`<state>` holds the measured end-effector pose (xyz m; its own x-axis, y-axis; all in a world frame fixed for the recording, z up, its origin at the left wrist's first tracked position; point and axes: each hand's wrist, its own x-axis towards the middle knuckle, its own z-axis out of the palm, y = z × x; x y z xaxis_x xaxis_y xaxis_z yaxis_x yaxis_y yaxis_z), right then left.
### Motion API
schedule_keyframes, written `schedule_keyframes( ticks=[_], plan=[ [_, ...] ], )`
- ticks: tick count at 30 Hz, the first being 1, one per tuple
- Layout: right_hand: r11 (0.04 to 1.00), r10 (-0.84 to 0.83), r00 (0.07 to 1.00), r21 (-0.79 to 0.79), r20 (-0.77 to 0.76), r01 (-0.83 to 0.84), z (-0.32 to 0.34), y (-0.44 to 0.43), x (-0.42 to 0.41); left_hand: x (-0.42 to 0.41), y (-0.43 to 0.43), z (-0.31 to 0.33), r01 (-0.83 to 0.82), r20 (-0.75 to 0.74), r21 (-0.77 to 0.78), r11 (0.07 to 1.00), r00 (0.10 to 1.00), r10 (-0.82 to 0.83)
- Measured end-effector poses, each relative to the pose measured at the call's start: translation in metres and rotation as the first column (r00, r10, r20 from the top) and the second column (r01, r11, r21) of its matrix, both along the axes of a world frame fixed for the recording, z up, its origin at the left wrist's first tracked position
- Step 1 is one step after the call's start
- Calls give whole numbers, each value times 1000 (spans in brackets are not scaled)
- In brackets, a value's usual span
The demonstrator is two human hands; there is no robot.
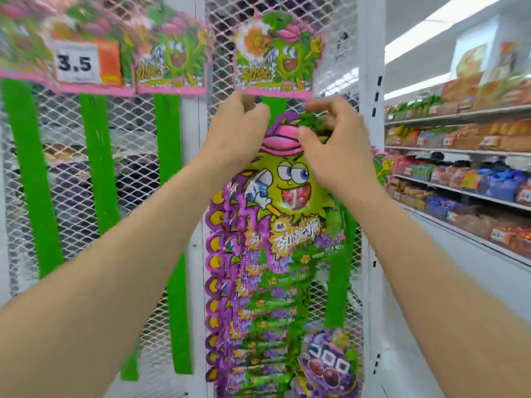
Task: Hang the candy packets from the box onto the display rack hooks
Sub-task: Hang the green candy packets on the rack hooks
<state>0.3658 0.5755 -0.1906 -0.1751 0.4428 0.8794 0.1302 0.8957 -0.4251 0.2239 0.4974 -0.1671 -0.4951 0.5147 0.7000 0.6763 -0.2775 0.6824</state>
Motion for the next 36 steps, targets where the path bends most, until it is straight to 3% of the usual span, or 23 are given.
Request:
schedule_keyframes(
  ticks=[3,9,16,22,26,31,33,36],
  plan=[
    [990,-116,993,78,-11,117,22,11,-10,-9,17,19,-49,13,-59,997,999,50],
    [971,-220,974,112,61,212,50,25,-25,-4,21,35,106,391,72,992,912,-126],
    [962,-246,965,144,96,231,68,32,-30,-13,30,37,249,536,-24,968,821,-198],
    [961,-256,957,140,133,238,68,32,-32,-10,29,39,252,521,-58,966,833,-186],
    [915,-351,929,255,120,313,61,33,-35,0,19,41,244,496,-68,967,849,-179],
    [910,-325,941,305,97,283,44,32,-35,-2,13,35,230,434,-76,970,884,-175],
    [902,-335,937,321,101,288,39,32,-33,-7,12,31,200,331,-111,974,931,-153],
    [908,-314,939,331,138,256,27,33,-30,-13,11,16,44,26,-67,997,999,-42]
  ],
)
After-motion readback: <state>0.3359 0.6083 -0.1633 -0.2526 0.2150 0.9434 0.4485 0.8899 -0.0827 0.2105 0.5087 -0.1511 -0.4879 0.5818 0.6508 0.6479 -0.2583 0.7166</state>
